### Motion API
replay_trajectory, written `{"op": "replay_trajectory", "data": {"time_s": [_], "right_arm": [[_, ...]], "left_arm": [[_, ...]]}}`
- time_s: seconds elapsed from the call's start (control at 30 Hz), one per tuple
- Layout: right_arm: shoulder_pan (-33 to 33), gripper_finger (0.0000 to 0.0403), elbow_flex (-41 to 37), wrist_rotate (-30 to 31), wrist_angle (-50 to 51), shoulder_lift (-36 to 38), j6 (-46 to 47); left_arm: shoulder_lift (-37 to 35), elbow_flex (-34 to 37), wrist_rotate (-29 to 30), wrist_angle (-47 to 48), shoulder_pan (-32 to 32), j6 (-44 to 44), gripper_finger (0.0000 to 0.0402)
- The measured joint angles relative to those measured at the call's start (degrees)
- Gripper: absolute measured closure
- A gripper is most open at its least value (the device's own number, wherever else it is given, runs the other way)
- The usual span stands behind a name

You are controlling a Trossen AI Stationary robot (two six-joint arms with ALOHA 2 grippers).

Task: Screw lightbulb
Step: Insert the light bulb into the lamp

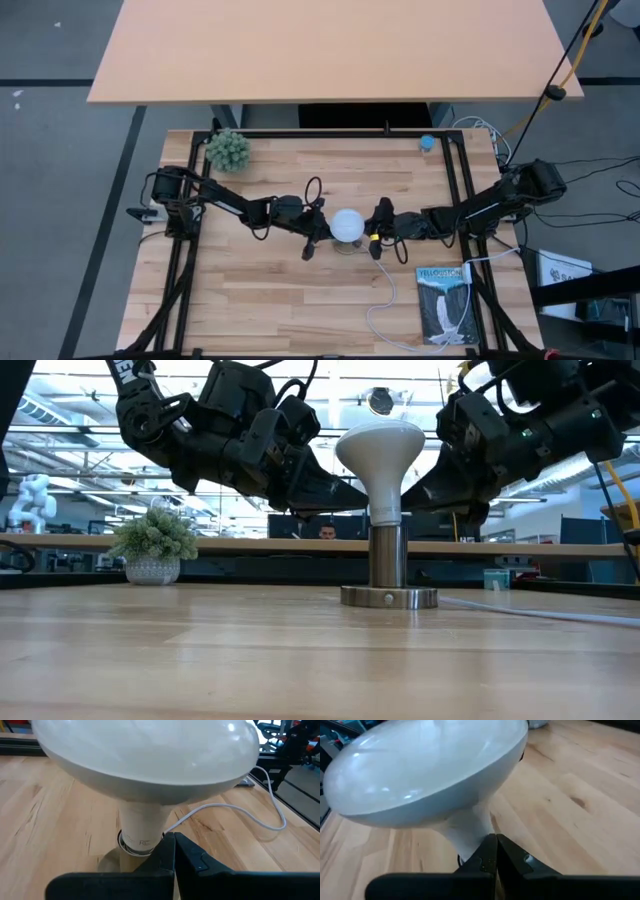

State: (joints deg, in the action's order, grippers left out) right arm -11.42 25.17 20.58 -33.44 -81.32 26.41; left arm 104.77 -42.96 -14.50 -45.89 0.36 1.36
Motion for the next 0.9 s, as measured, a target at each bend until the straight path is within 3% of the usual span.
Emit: {"op": "replay_trajectory", "data": {"time_s": [0.5, 0.8, 0.9], "right_arm": [[-2.7, 0.0403, 0.0, -2.0, 0.1, 0.0, 2.9], [-3.0, 0.0403, 0.0, -9.8, 0.0, 0.0, 3.0], [-3.0, 0.0403, 0.0, -9.7, 2.7, 0.4, 4.2]], "left_arm": [[0.0, 0.0, 0.2, 0.0, 1.9, 2.4, 0.0402], [0.0, 0.0, 0.2, -0.5, 2.0, 2.7, 0.0402], [0.0, 0.0, 0.2, -0.5, 1.9, 2.7, 0.0402]]}}
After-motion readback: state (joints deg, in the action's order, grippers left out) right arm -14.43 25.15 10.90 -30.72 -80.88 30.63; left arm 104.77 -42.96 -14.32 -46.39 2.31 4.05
